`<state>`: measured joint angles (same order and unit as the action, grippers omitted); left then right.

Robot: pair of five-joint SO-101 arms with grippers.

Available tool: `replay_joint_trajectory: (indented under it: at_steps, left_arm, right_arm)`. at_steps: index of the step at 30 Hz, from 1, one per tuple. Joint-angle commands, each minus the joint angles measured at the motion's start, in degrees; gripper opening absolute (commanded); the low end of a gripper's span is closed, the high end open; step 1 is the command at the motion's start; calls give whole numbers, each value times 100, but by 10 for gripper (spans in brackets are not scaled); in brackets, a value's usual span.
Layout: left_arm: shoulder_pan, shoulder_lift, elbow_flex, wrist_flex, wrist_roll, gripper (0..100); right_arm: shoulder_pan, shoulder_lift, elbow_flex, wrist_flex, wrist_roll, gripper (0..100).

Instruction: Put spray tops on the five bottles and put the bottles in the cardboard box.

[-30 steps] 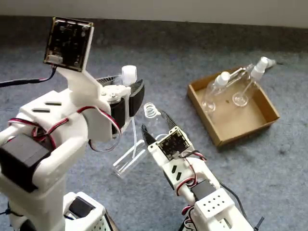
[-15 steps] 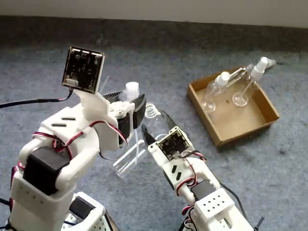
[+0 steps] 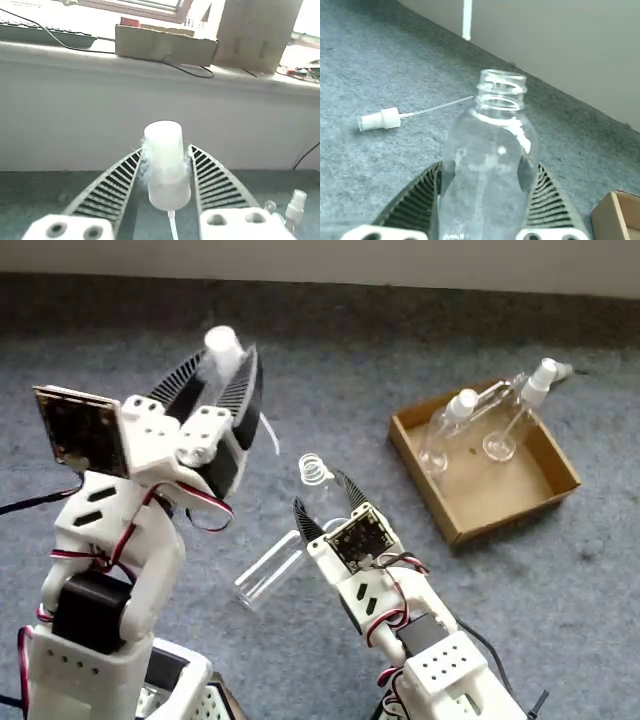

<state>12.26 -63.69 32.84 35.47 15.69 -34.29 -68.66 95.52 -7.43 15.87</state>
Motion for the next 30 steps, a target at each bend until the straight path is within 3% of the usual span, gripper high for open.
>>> replay_joint_trajectory:
  at_steps: [1,7,21,25,30]
  left_arm:
    - [-312,-136,-92,-334,1055,5]
    - [-303,-92,-40,-281,1890,5]
    - [-75,-92,646,53,1873,5]
    - [-31,-92,954,53,1512,5]
    - [848,-145,1895,44,721,7]
  right_arm:
    - [-40,-110,866,-154,-18,70]
    - [-40,-110,866,-154,-18,70]
    - [-40,-110,866,-154,-18,70]
    - [-40,-110,866,-154,-18,70]
    - [-40,-110,866,-154,-18,70]
